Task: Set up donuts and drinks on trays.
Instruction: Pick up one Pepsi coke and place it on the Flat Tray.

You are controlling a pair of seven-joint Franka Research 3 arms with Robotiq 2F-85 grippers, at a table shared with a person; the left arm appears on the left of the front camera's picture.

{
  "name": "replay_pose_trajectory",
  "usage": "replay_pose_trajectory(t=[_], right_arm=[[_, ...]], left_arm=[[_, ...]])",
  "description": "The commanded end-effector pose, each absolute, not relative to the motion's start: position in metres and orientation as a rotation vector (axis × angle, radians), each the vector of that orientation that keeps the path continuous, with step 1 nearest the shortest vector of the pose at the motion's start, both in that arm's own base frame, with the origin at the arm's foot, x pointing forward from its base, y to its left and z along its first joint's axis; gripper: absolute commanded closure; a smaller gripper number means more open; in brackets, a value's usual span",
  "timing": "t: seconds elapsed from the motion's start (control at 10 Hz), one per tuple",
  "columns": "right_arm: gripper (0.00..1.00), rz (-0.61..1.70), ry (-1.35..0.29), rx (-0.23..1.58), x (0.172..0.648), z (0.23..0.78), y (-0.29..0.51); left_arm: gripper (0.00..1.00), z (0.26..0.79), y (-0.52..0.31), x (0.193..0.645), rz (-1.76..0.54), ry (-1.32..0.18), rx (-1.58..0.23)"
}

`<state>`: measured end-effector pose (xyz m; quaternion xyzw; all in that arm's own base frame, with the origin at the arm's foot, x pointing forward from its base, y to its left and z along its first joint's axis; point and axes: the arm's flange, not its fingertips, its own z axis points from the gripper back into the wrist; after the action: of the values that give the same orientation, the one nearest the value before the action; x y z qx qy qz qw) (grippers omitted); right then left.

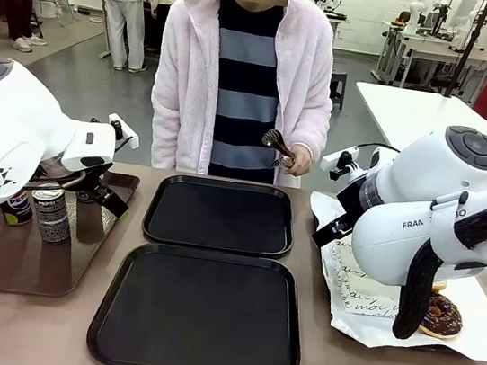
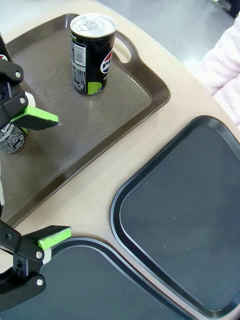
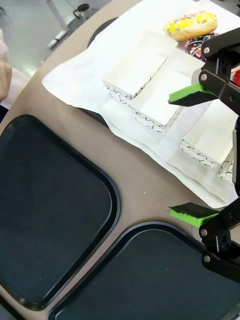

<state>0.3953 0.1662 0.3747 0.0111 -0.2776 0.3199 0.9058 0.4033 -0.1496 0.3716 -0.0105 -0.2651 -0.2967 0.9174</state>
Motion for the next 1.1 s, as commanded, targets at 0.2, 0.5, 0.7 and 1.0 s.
replay_pose_trajectory(t=[0.2,0.5,0.7,1.0], right_arm=[[0.0,0.693,-0.473,-0.045,0.349,0.404,0.161],[0.0,0.765,-0.378,-0.141,0.259,0.432,0.14],[0.0,0.898,-0.393,-0.128,0.206,0.43,0.128],[0.0,0.815,-0.359,-0.142,0.294,0.482,0.17]], left_arm=[[0.0,0.41,-0.143,0.364,-0.638,-0.469,0.041],[0.0,0.465,-0.116,0.291,-0.821,-0.353,0.004],[0.0,0.469,-0.099,0.249,-0.825,-0.397,-0.05],[0.0,0.502,-0.128,0.303,-0.823,-0.357,0.003]])
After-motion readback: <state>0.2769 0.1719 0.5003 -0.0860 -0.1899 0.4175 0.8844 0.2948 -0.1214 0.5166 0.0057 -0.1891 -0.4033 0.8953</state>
